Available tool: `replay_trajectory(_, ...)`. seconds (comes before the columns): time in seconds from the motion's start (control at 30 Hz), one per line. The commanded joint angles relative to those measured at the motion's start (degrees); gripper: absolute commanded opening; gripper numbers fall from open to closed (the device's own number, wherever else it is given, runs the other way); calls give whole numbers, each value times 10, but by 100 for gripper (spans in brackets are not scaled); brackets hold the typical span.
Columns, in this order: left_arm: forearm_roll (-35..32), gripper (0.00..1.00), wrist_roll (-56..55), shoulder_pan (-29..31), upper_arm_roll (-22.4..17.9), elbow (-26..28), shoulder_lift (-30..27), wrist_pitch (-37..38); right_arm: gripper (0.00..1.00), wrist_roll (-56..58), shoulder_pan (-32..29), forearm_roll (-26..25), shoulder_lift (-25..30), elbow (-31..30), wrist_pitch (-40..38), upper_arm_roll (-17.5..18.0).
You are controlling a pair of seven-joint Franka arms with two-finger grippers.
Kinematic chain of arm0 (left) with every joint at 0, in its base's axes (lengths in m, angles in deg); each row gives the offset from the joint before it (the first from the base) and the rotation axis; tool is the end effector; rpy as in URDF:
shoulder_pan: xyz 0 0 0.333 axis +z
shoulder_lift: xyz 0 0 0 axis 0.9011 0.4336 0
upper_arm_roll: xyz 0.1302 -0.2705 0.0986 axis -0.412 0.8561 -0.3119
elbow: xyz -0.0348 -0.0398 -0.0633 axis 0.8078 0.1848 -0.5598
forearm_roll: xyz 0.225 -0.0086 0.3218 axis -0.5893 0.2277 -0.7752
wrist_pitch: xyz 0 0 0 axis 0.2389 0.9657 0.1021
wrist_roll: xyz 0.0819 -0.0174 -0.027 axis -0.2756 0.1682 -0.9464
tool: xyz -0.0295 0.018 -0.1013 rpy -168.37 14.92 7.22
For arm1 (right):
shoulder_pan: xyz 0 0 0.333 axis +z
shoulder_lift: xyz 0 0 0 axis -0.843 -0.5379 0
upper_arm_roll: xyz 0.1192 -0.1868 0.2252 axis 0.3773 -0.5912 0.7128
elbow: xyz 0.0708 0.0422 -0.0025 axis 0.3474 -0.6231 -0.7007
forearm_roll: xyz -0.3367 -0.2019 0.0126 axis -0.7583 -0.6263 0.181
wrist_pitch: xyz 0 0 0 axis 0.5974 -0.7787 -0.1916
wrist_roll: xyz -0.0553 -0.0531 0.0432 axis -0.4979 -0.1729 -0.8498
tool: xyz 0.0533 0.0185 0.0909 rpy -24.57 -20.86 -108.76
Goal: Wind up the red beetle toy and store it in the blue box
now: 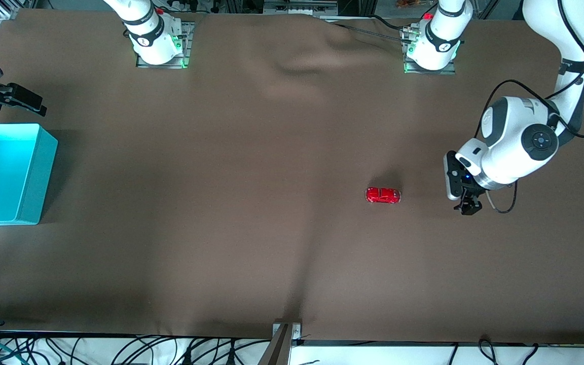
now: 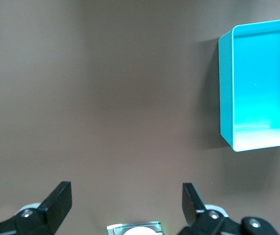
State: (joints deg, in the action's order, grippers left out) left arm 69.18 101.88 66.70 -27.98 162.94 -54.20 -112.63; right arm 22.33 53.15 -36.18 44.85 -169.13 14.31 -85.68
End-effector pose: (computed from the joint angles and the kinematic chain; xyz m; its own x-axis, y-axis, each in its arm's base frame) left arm 0.5957 -0.0564 0.3003 -0.0048 -0.9999 0.0117 -1.0000 0.0048 -0.0047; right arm 0.5416 -0.0268 0.6085 0.9881 -0.1119 -0.1055 -0.1080 -0.9933 0.0418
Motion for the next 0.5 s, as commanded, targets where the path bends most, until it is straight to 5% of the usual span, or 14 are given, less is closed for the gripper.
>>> replay_trajectory(0.0,-7,100,-45,-5,36,14,-15,9,100,2,-2,4,3,0,-2,-1)
replay_trajectory(0.47,-8,100,-111,-57,55,15,57,-62,100,1,-4,5,2,0,-2,-4)
